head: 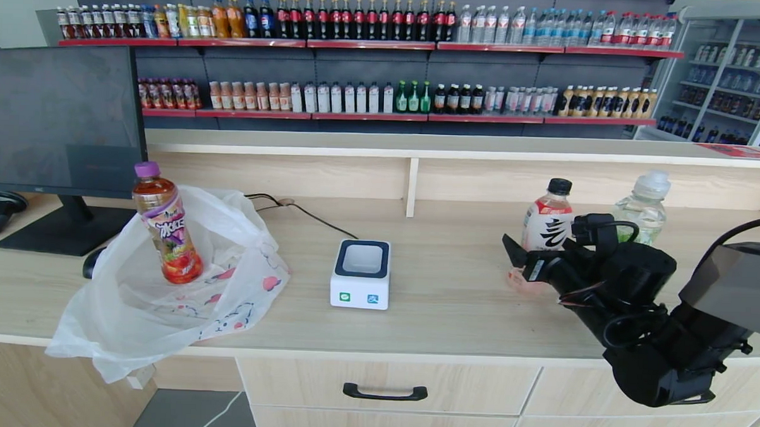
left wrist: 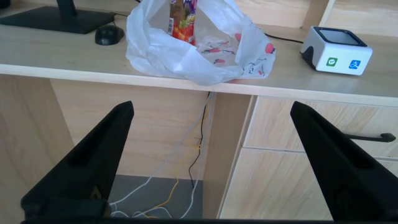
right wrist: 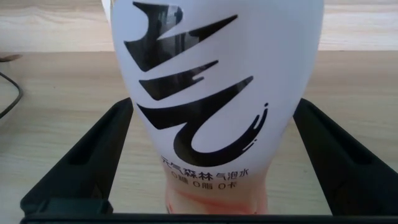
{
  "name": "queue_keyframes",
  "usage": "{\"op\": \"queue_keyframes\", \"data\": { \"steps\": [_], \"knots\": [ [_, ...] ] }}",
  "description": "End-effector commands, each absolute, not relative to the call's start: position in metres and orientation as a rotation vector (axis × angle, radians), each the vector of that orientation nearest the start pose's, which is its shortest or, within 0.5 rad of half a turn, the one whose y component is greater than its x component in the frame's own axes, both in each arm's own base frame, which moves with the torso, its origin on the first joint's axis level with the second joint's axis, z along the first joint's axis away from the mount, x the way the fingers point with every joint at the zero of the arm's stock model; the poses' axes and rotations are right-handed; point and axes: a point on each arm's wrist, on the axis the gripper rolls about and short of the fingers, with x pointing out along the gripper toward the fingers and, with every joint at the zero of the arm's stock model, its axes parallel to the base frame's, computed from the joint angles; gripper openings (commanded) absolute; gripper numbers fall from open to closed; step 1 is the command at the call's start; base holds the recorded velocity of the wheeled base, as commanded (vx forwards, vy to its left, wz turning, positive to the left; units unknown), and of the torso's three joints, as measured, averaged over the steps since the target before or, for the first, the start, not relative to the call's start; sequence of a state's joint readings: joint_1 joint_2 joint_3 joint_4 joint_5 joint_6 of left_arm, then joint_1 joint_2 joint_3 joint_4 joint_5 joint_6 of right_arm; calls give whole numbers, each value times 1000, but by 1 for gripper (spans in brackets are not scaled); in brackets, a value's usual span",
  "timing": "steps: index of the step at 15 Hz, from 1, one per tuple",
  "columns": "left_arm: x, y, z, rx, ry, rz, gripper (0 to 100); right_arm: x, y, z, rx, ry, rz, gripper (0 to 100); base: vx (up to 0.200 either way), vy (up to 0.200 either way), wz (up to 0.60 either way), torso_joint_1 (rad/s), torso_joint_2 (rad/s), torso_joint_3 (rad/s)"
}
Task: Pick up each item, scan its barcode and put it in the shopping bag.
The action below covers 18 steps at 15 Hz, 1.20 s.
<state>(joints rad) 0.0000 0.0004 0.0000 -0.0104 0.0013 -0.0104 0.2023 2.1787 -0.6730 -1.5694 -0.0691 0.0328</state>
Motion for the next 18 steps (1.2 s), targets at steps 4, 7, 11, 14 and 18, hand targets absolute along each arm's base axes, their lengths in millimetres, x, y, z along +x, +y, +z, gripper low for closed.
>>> {"op": "queue_keyframes", "data": {
  "steps": [4, 7, 11, 14, 18],
  "knots": [
    [-23, 0, 77, -11, -11, 1, 100, 358, 72, 83, 44, -71, 135, 100, 0, 0, 0, 0, 0, 0],
    [-23, 0, 77, -11, -11, 3, 100, 359, 72, 82, 47, -71, 135, 100, 0, 0, 0, 0, 0, 0],
    [-23, 0, 77, -11, -11, 1, 100, 359, 72, 82, 45, -69, 135, 0, 0, 0, 0, 0, 0, 0],
    [-23, 0, 76, -11, -9, 1, 100, 358, 71, 84, 46, -74, 133, 0, 0, 0, 0, 0, 0, 0],
    [-23, 0, 76, -11, -9, 1, 100, 357, 69, 89, 49, -87, 127, 0, 0, 0, 0, 0, 0, 0]
  ]
}}
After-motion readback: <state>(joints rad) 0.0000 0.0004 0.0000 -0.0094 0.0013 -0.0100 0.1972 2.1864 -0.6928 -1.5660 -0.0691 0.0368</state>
